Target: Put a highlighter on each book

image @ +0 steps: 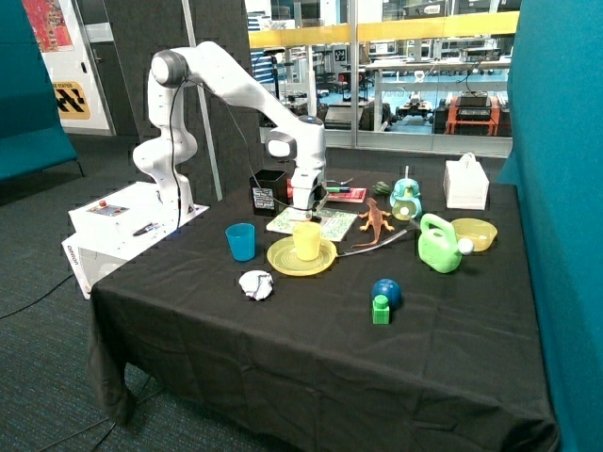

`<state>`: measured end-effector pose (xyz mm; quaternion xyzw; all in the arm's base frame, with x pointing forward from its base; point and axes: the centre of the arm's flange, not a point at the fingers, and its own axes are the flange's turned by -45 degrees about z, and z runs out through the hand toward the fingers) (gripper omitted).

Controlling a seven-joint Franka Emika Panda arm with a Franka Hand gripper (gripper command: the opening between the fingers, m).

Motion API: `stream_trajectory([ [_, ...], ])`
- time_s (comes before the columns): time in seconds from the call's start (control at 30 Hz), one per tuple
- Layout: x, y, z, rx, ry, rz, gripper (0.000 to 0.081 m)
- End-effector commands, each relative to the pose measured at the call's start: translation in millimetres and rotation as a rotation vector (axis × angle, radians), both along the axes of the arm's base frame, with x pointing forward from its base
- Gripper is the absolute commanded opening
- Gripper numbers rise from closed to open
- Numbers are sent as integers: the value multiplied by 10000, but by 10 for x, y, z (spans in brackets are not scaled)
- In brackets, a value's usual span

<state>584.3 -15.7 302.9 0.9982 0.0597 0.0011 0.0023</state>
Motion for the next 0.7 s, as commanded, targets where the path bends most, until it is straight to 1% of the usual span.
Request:
stream_trajectory([
  [0.0,-26,-56,175,44,25,78,735],
  [0.23,-77,-131,324,44,25,85,748],
  [0.43,-151,-193,489,44,25,153,717],
  [0.6,-288,-283,623,44,26,344,688],
  [0.67,-324,-302,649,44,26,353,683],
])
